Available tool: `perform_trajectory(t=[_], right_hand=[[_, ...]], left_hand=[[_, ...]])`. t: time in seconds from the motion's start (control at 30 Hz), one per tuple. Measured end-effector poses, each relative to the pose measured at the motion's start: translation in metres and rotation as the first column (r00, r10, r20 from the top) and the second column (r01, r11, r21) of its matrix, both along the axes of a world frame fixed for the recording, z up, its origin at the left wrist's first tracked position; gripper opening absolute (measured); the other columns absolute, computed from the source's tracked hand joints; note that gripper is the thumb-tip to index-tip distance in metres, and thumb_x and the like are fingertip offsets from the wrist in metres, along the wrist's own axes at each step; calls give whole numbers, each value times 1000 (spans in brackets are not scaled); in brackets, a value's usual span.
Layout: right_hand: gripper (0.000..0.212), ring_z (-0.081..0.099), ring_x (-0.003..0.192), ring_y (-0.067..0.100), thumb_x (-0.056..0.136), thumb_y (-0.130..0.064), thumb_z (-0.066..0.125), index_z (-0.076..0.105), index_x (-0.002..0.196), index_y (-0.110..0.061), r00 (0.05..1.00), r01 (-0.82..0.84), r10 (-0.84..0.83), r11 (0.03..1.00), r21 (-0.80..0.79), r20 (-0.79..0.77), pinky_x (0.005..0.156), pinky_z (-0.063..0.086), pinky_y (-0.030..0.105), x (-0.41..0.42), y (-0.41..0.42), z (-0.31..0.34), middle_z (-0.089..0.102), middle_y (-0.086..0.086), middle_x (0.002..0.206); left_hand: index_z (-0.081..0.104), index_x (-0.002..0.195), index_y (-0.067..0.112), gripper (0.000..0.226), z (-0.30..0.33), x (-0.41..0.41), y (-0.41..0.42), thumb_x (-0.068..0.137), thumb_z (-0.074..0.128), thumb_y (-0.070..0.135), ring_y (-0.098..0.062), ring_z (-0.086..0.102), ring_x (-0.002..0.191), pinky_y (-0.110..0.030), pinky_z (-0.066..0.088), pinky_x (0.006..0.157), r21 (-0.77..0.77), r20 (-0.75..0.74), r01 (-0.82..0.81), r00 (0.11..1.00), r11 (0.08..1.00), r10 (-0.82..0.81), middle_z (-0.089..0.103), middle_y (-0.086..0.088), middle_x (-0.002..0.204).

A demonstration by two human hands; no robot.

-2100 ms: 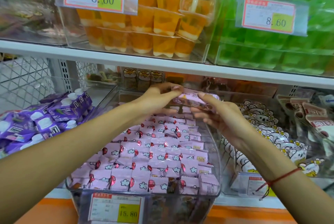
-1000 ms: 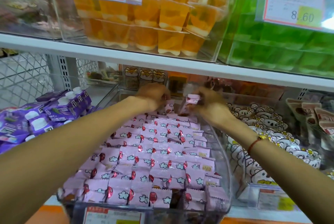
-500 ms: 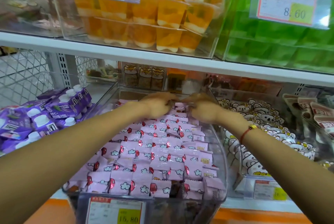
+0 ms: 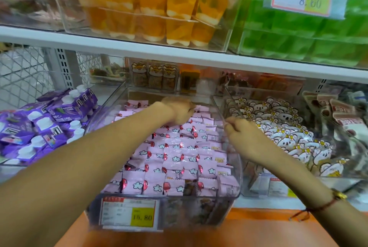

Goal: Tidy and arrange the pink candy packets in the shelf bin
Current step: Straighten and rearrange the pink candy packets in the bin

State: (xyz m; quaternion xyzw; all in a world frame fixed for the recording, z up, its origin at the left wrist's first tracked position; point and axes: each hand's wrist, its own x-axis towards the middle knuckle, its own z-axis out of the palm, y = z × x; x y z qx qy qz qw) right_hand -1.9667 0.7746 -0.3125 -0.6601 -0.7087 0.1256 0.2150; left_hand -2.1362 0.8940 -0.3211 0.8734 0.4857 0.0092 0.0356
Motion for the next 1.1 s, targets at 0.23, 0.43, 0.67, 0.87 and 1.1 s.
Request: perform_trajectory(t=[0.23, 0.43, 0.67, 0.87, 1.1], right_hand=[[29, 44, 80, 7, 93, -26, 53, 52, 121, -20, 988, -113, 77, 948, 298, 132, 67, 28, 21, 5, -41, 11, 49, -7, 99], [28, 40, 102, 3, 87, -52, 52, 60, 108, -36, 852, -345, 258, 931, 119, 455, 77, 41, 29, 0, -92, 11, 50, -17, 104], [33, 47, 103, 1, 88, -54, 53, 62, 116, -41, 859, -349, 274, 931, 103, 434, 74, 39, 24, 9, -99, 6, 56, -23, 108], [26, 39, 68, -6, 85, -53, 57, 66, 103, -37, 892, -353, 298, 929, 112, 339, 65, 35, 26, 13, -95, -3, 49, -26, 84], [13, 48, 72, -3, 92, -39, 53, 63, 87, -32, 939, -287, 225, 930, 228, 261, 56, 28, 21, 3, -97, -10, 53, -18, 84]], left_hand=[[57, 117, 19, 23, 9, -7, -72, 98, 44, 22, -21, 57, 104, -36, 48, 85, 102, 386, -57, 923, 993, 13, 58, 1, 115], [59, 108, 40, 24, -9, -27, -163, 88, 53, 52, 8, 45, 95, -28, 44, 79, 119, 472, 181, 855, 976, -216, 58, 23, 107], [56, 117, 42, 36, -19, -28, -172, 87, 51, 59, 7, 40, 99, -18, 31, 84, 198, 375, 211, 886, 957, -273, 56, 27, 112], [53, 111, 41, 27, -15, -26, -173, 88, 49, 54, 4, 30, 83, -5, 24, 72, 212, 316, 219, 907, 952, -279, 39, 27, 84], [51, 116, 43, 32, -13, -30, -168, 89, 47, 59, 8, 39, 94, -11, 27, 81, 151, 305, 261, 905, 953, -296, 52, 26, 106]])
